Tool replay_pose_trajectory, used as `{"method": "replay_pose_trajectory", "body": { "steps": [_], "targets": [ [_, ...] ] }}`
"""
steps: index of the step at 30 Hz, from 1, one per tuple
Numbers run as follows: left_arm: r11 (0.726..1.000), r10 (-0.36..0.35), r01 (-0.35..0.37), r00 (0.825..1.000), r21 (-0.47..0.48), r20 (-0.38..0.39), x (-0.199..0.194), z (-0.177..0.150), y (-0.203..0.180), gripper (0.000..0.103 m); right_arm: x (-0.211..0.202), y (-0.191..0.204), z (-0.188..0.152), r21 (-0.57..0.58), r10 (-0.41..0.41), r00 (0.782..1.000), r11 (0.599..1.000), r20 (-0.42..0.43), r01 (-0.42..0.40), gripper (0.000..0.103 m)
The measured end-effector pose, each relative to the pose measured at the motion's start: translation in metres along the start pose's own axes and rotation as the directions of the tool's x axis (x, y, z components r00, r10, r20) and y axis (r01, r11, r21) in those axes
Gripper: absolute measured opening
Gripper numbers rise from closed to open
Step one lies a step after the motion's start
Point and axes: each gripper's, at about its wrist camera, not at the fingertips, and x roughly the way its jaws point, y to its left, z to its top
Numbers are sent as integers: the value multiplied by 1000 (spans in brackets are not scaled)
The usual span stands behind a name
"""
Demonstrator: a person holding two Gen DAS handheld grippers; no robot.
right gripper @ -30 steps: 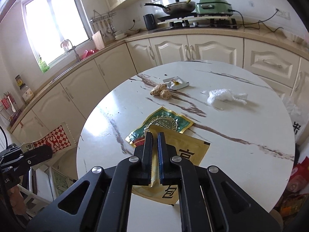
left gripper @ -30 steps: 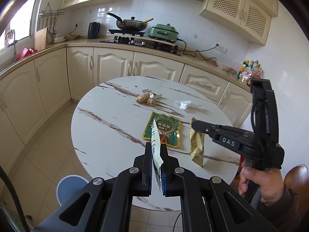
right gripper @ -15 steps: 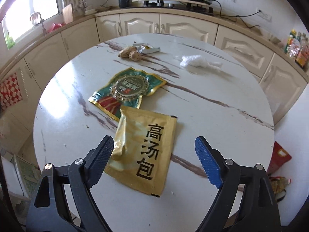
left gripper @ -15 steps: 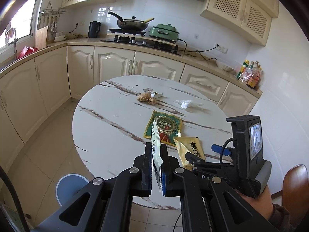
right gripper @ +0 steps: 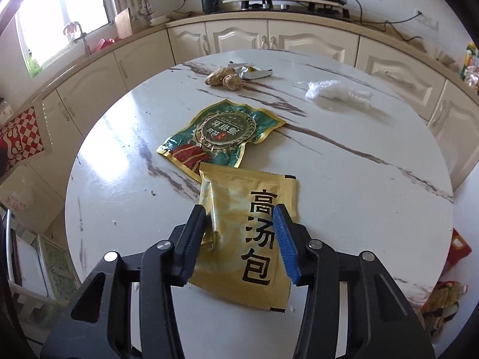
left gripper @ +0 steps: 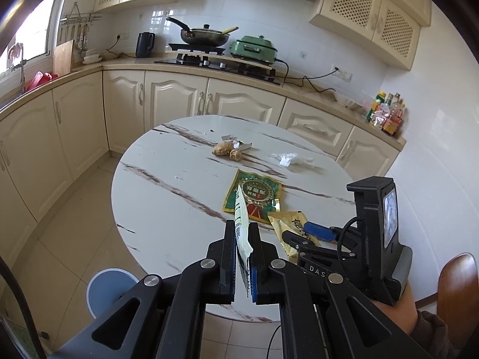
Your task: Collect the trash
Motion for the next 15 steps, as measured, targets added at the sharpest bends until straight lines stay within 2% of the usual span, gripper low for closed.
{"method": "replay_pose_trajectory", "body": {
  "steps": [2, 3, 6, 15],
  "targets": [
    [1000, -5, 5, 1000, 4, 3, -2, -1, -1, 4, -2, 1, 0, -17, 10, 1000, 1000, 7, -10, 35],
    [1000, -5, 5, 1000, 5, 3, -3, -2, -1, 4, -4, 1, 1, -24, 19, 1000, 1000, 12, -19, 27],
    [1000, -7, 7, 1000, 2, 4, -4, -3, 1, 4, -11, 2, 3, -30, 45, 999, 999, 27, -45, 14],
    [1000, 0, 0, 1000, -23, 16, -13, -8, 15, 4, -26, 6, 13, -8, 125, 991, 992, 55, -124, 8]
  ]
}}
